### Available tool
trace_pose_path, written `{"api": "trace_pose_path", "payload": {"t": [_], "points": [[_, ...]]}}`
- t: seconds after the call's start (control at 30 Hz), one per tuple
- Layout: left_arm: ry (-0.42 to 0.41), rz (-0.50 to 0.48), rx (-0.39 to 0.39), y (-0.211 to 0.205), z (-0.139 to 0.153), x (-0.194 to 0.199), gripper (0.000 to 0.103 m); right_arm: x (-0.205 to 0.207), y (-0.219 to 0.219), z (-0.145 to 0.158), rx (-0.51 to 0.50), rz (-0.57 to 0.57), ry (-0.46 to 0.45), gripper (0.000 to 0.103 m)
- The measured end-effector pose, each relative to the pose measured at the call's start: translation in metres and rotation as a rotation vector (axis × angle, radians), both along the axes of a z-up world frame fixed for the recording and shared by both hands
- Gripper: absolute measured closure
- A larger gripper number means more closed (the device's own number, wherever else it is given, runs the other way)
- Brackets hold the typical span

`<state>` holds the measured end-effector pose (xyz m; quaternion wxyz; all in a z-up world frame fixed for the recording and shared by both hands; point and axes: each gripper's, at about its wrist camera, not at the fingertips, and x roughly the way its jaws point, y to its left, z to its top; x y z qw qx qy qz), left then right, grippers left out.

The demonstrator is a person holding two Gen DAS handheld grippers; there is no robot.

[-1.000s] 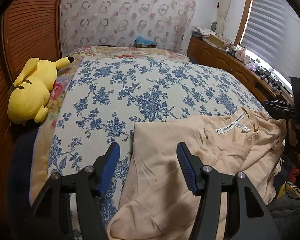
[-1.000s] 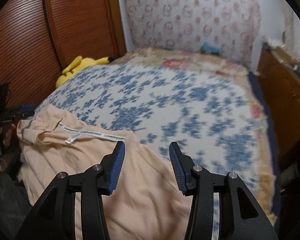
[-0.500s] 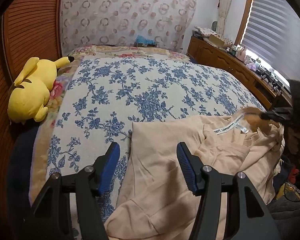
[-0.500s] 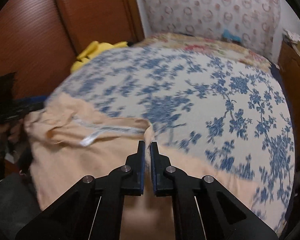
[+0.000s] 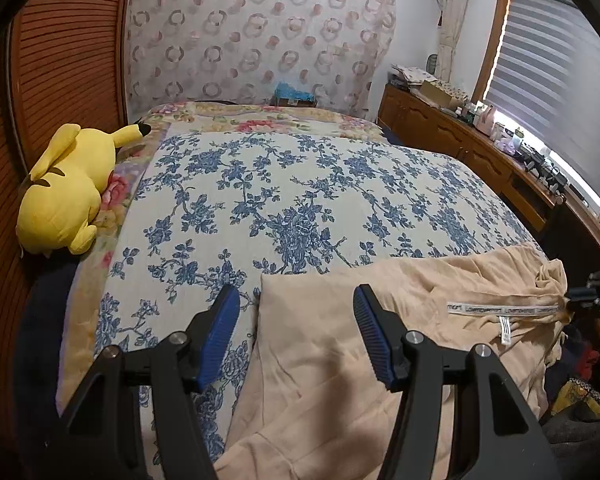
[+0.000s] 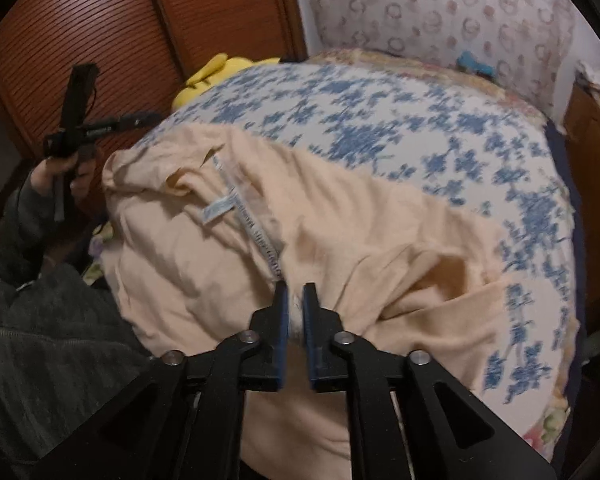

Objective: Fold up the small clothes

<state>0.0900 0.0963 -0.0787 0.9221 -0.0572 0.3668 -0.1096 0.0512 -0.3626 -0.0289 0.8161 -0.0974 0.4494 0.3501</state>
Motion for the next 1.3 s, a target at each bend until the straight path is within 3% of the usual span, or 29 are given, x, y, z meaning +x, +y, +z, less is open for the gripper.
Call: {"api": "trace_pose_path", "payload": {"t": [0.13,0.3,0.57,0.87,0.97,1.23,1.27,1.3], "points": [[0.000,0.006,0.021,0.000,-0.001,0.004,0.044,0.007,-0.008,0.020,0.021,-0.030,-0.067,0.075],[0.021,0.004,0.049,0.002,-0.005,0.018,0.044,0.033,-0.024,0.029,-0.007,-0.109,-0.134,0.065],[0.051,-0.010,0.073,0.002,-0.012,0.031,0.044,0.087,-0.045,0.002,-0.060,-0.232,-0.116,0.054],[0.096,-0.025,0.066,0.001,-0.028,0.036,0.045,0.119,-0.063,-0.039,-0.083,-0.303,-0.044,0.042],[0.107,-0.039,0.070,-0.003,-0.032,0.035,0.053,0.122,-0.069,-0.046,-0.052,-0.314,-0.013,0.039],[0.116,-0.056,0.037,-0.010,-0.040,0.034,0.058,0.113,-0.058,-0.047,-0.049,-0.280,-0.044,0.038],[0.117,-0.059,0.027,-0.009,-0.040,0.034,0.062,0.112,-0.057,-0.048,-0.054,-0.275,-0.047,0.038],[0.117,-0.062,0.024,-0.009,-0.040,0.035,0.072,0.111,-0.055,-0.048,-0.057,-0.269,-0.050,0.038]]}}
